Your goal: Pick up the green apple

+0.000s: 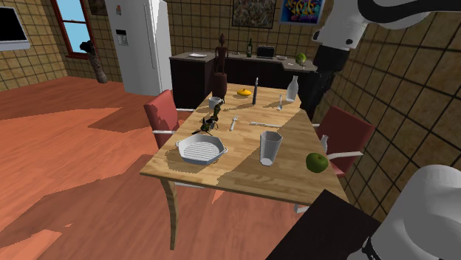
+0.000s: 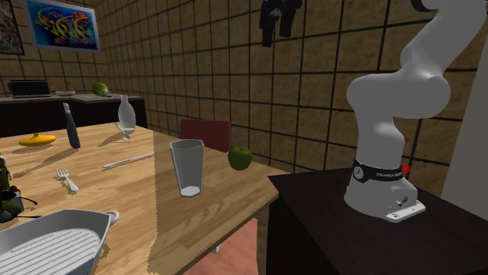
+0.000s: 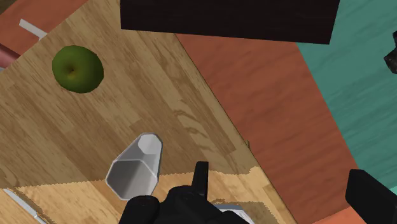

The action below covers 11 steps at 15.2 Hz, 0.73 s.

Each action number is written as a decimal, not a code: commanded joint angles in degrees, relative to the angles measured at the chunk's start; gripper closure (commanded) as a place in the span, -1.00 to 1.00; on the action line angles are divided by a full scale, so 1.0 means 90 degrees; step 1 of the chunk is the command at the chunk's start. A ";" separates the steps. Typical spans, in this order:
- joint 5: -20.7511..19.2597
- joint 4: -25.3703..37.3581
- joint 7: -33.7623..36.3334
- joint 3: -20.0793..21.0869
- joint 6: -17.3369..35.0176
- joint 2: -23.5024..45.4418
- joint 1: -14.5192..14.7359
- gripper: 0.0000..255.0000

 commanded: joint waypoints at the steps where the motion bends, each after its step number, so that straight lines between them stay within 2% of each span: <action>1: 0.0000 0.0000 0.0000 0.0000 0.0000 0.0000 0.0000 -1.00; 11: -0.0786 -0.1152 -0.1421 -0.1144 0.1120 0.0222 -0.0375 -1.00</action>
